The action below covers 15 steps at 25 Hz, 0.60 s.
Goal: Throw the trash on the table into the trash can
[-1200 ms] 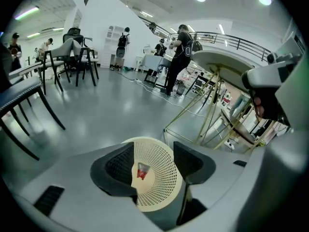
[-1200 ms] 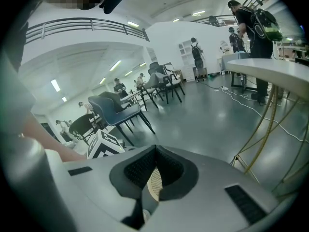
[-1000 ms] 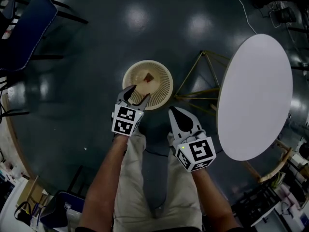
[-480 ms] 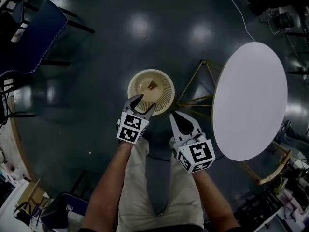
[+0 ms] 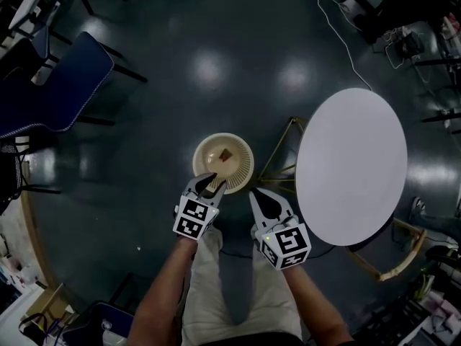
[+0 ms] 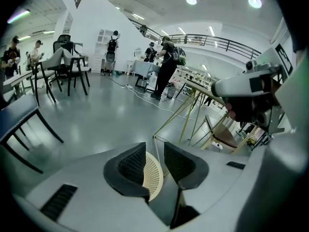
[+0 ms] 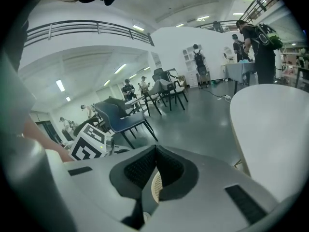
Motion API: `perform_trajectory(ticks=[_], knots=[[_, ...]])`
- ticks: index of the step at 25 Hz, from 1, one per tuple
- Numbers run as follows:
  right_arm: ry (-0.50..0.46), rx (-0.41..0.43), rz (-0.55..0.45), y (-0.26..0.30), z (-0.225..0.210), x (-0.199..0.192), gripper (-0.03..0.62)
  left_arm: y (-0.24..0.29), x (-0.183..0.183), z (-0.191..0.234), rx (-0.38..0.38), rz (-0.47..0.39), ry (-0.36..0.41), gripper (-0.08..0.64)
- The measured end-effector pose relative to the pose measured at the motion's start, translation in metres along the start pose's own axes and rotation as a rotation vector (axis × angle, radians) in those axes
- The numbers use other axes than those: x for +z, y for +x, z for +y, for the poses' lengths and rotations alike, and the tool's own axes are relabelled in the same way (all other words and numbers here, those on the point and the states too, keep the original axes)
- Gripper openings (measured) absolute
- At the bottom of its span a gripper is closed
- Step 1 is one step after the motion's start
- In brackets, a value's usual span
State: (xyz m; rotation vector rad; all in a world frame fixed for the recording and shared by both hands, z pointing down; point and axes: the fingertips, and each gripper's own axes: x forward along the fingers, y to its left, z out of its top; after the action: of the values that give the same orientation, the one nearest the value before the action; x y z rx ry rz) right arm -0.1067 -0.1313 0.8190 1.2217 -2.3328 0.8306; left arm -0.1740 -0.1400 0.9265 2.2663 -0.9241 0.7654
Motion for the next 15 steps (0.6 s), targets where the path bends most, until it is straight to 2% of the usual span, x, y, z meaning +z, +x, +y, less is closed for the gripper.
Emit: perform_trajectory(ticks=[3, 10, 15], knots=[[-0.008, 0.0, -0.006, -0.014, 0.005, 0.022, 0.018, -0.02, 0.025, -0.008, -0.007, -0.018, 0.015, 0.117], [-0.018, 0.004, -0.032, -0.046, 0.022, 0.075, 0.018, -0.072, 0.092, -0.026, -0.002, -0.087, 0.111, 0.066], [-0.045, 0.019, -0.057, -0.069, 0.041, 0.121, 0.018, -0.122, 0.138, -0.04, -0.003, -0.156, 0.129, 0.041]])
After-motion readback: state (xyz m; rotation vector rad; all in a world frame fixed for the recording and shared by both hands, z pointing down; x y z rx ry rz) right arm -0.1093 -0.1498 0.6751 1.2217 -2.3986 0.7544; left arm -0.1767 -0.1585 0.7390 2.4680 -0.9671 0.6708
